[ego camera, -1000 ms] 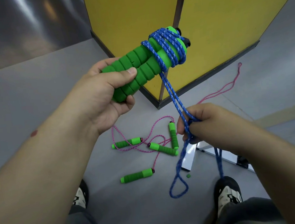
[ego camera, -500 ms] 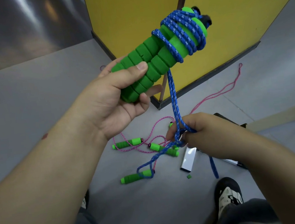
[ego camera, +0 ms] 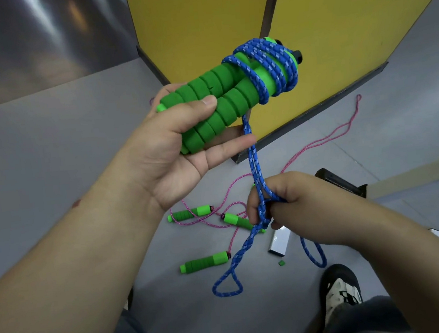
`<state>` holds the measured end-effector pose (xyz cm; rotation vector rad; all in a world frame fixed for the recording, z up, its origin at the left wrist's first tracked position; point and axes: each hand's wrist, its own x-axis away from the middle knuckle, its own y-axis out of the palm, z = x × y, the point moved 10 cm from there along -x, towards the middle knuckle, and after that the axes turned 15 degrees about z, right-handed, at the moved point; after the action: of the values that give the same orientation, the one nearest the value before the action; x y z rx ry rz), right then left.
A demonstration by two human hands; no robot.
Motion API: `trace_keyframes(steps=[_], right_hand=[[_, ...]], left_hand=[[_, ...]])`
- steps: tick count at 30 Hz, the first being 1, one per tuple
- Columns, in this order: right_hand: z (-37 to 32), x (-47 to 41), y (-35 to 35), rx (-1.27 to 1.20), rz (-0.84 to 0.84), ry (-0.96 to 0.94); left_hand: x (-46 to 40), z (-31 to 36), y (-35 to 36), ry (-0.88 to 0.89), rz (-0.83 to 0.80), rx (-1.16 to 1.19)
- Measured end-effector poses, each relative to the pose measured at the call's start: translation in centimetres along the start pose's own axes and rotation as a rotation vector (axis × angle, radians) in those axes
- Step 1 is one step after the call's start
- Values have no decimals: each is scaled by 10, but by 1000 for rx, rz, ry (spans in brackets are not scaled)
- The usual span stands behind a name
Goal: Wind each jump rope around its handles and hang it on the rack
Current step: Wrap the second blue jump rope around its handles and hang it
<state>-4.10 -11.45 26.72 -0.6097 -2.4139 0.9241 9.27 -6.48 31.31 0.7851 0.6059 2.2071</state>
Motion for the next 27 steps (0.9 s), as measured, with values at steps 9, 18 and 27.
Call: trace_keyframes(steps=[9,18,27], right_hand=[[-9,3,-2,-11,21,-32],[16,-4,-5,-74,65,124],[61,-9,-21,200,123,245]], left_hand=[[0,-4,3,-16,-14,-66],[-2,15,-8,97,74,-166],[0,29,-18,161,129,-245]])
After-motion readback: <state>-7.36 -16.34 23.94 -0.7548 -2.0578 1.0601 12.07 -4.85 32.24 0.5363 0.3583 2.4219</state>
